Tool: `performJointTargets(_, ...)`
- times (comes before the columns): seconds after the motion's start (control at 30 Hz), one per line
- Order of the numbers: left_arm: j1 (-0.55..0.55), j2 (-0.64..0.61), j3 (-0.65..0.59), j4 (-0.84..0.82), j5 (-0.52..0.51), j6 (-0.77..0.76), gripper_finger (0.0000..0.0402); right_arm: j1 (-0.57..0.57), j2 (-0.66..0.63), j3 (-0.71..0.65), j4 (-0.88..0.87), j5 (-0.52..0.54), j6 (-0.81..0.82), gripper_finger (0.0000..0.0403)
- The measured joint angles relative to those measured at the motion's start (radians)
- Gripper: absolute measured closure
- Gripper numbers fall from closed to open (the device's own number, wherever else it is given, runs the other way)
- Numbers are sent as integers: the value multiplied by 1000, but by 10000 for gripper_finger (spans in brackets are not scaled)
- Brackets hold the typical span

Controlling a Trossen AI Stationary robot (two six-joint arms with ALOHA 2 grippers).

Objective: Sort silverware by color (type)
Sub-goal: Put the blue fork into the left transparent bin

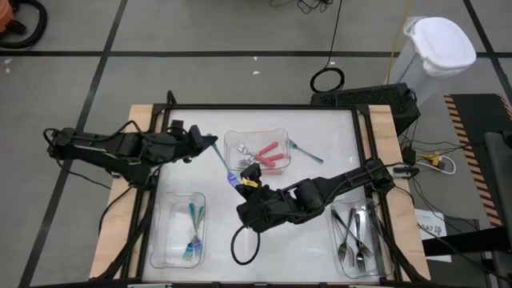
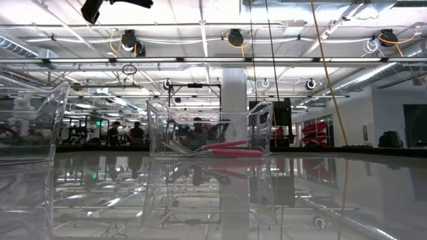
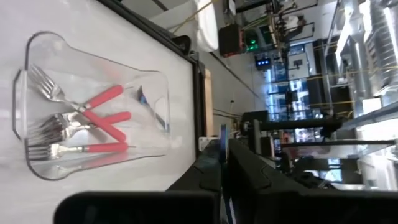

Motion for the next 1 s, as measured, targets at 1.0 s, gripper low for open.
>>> performJointTargets(1.0,0,-308,-2,1,80,567,399,2,-3,0,-195,-13,776,228)
